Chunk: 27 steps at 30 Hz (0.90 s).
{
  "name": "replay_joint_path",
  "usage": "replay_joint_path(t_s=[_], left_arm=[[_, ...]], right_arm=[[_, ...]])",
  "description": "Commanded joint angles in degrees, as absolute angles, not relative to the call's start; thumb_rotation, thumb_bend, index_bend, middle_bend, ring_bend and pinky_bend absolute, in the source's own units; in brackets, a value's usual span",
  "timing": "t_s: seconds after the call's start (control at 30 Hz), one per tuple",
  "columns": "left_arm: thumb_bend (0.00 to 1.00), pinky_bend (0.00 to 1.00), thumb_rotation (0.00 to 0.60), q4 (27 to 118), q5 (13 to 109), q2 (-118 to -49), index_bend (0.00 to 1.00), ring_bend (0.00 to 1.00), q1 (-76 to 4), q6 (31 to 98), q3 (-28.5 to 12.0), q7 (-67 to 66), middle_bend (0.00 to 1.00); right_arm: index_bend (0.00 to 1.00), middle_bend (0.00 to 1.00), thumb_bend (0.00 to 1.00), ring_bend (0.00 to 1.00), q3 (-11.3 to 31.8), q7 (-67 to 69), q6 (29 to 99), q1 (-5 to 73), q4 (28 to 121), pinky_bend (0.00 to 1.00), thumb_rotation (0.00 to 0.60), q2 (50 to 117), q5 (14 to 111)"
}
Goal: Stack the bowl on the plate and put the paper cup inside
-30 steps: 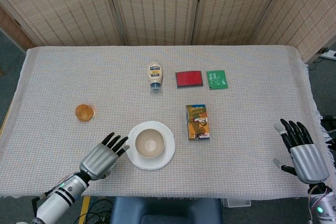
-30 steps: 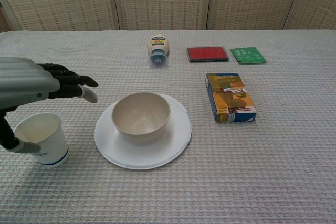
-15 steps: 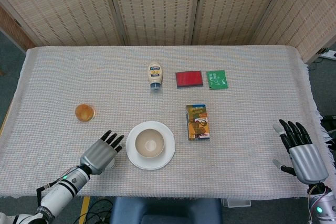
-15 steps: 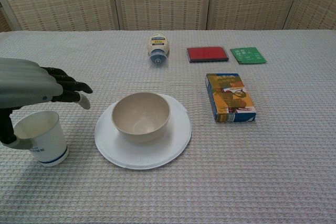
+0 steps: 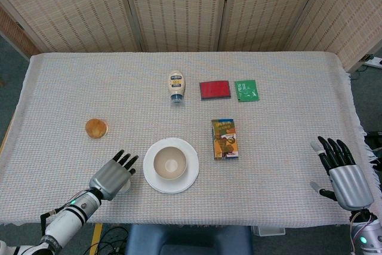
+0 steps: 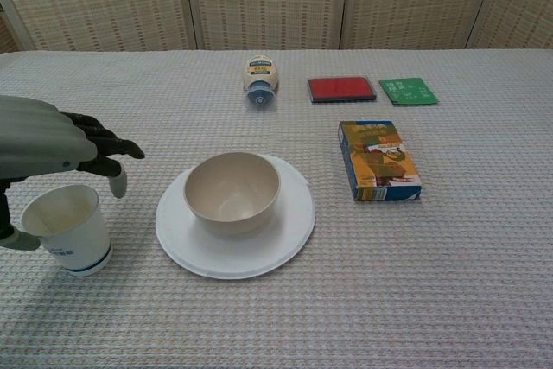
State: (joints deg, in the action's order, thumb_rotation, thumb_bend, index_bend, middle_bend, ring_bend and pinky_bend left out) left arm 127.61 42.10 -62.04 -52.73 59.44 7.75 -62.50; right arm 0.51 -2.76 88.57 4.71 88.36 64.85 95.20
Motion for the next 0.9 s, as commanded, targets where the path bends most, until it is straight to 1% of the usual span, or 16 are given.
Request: replay_joint_path(t_s=[0.03, 0.53, 0.67, 0.9], left_arm=[[0.23, 0.06, 0.6, 126.99, 41.94, -62.33, 0.28, 0.0, -53.04, 59.24, 8.03, -61.83, 0.0], [0.23, 0.06, 0.6, 125.81, 43.33, -62.55, 0.38, 0.0, -53.8, 59.52, 9.71, -59.23, 0.0], [0.23, 0.06, 0.6, 125.9, 43.63, -62.58, 0.42, 0.0, -53.92, 60.01, 10.19, -59.2, 0.0], [0.23, 0.06, 0.6, 126.61, 44.6, -62.25, 0.45, 0.0, -53.87, 61.18, 10.79, -59.27, 0.0]], right_arm=[[0.08, 0.0, 0.13, 0.0, 0.48, -2.76, 88.61, 4.69, 88.37, 0.0, 0.6, 64.85, 95.26], [0.08, 0.0, 0.13, 0.0, 0.39, -2.85, 89.0, 4.5, 88.33, 0.0, 0.6, 64.87, 95.6], [0.08, 0.0, 0.13, 0.0, 0.38, -3.01, 89.09, 4.45, 88.33, 0.0, 0.6, 64.94, 95.67], [0.08, 0.0, 0.13, 0.0, 0.32, -3.39, 88.98, 4.46, 88.42, 0.0, 0.6, 65.08, 95.74]])
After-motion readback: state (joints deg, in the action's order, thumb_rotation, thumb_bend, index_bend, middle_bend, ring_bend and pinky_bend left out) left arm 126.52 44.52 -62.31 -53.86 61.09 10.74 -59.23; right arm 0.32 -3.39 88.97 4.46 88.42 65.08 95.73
